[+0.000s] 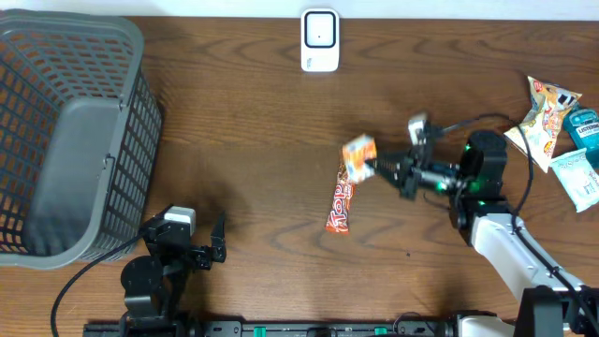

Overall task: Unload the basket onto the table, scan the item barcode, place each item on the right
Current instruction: 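Lift the tissue pack and carry it toward the scanner, then hold the tissue pack up in front of the scanner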

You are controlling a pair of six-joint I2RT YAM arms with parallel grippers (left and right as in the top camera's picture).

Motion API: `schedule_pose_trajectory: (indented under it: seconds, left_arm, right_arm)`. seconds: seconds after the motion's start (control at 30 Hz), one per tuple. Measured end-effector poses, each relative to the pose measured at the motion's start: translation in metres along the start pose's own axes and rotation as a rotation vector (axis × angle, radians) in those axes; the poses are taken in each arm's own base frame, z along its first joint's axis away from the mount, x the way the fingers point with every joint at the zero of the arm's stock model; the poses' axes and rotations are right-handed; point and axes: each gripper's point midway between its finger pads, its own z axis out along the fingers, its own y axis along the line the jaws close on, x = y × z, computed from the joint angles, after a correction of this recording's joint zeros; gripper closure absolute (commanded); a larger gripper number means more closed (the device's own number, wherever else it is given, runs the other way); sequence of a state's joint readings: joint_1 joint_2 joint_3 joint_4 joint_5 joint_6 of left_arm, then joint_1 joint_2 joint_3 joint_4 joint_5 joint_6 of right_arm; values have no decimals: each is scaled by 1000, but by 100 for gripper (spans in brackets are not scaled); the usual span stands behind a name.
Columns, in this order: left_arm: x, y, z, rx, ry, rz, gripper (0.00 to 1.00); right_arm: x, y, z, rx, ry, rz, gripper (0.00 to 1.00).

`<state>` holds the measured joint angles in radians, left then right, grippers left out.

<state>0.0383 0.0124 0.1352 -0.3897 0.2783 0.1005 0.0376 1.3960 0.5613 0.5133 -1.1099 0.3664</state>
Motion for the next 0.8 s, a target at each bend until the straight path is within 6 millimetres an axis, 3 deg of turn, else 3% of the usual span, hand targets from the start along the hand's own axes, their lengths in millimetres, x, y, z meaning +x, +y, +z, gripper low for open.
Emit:
schedule_pose_trajectory:
  seconds: [0.13, 0.37, 0.53, 0.67, 0.8]
  left_arm:
    - [0, 0, 0, 0, 0, 0, 2]
    - [0, 0, 0, 0, 0, 0, 2]
    - [0, 0, 0, 0, 0, 0, 2]
    - [0, 0, 0, 0, 0, 0, 2]
    - [0, 0, 0, 0, 0, 0, 2]
  right_arm:
    - [-41, 1, 17, 99, -152, -37, 99]
    - [-74, -34, 47, 464, -185, -33, 99]
    - [-146, -57, 73, 644, -206, -187, 99]
    - [-190, -87, 91, 765, -206, -286, 99]
    - [-207, -132, 118, 861, -142, -351, 99]
